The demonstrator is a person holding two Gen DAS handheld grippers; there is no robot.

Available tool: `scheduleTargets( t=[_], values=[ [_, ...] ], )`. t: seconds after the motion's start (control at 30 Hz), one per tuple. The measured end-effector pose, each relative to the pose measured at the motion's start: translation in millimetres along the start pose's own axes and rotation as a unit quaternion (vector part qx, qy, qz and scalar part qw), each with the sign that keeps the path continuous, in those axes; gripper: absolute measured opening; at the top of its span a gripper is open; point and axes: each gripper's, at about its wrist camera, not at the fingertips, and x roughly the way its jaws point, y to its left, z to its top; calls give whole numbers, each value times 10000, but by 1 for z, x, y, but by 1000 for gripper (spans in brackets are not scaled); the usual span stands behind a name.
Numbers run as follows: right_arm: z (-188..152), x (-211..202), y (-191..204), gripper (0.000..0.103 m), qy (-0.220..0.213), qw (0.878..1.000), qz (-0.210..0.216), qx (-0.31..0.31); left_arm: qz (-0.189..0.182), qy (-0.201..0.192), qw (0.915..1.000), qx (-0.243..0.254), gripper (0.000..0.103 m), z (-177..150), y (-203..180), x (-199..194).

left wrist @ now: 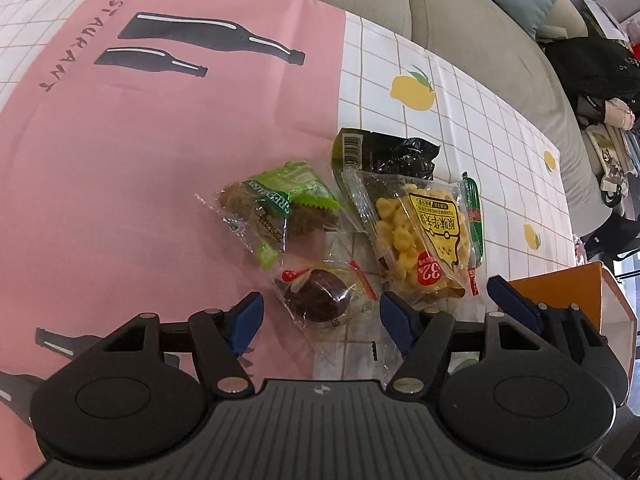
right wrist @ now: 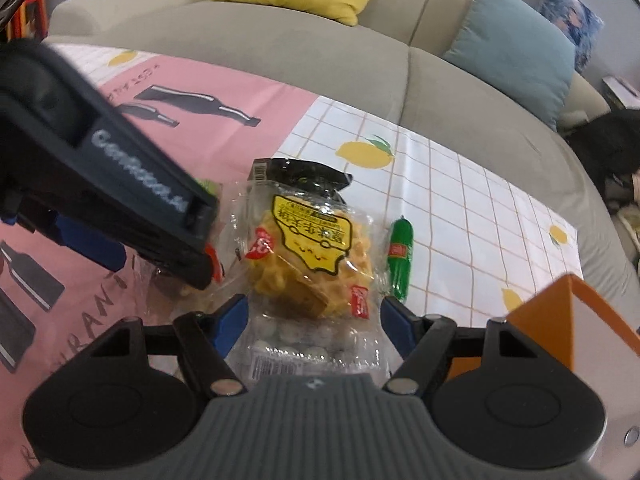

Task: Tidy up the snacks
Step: 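Move both tools back over the loose snacks on the table, then grasp the brown candy packet with the left tool while the right tool grasps the yellow-labelled cracker bag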

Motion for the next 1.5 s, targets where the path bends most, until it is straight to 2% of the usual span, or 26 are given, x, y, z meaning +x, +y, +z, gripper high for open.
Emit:
scheduleTargets(
  t=[0.07,0.2,0.47,0.5,0.53,0.57,0.63,0.7,0.8,0.9,1.1,1.33,1.43,1.5],
  values=[
    [0,1,3,71,-22,10000,-33,-87,-10,32,10000,0,64,0,1,1],
    [1,5,9,71,-58,9998,-69,-203,-53,61,10000,-53,56,0,5,-2],
    [0,14,26,69,-185,9980,-124,-586,22,64,9998,-164,54,-6,20,-12],
    [-1,15,27,61,-195,9979,-153,-603,39,60,9998,-170,54,-7,22,-14],
    [-2,15,28,57,-212,9978,-158,-602,54,57,9998,-171,53,-7,24,-15],
    [-3,14,29,47,-220,9979,-152,-593,61,50,9998,-169,53,-8,26,-16],
    [-3,12,30,40,-242,9978,-136,-597,83,38,9998,-164,53,-10,28,-19],
    [-4,9,31,28,-290,9974,-116,-647,97,27,9998,-157,53,-12,30,-22],
    [-5,0,33,17,-386,9968,-91,-701,72,2,9998,-174,53,-17,32,-26],
    [-5,-10,33,12,-427,9967,-45,-687,83,-39,9997,-226,53,-22,35,-30],
    [-15,-42,40,9,-486,9959,123,-758,186,-4,9997,-165,53,-40,37,-40],
    [-48,-71,67,9,-440,9923,367,-1094,465,83,9989,83,53,-67,36,-43],
    [-54,-73,79,11,-538,9860,259,-1559,565,30,9981,250,53,-72,34,-44],
    [-55,-74,81,21,-553,9823,383,-1747,641,10,9974,325,53,-73,34,-46]
  ],
)
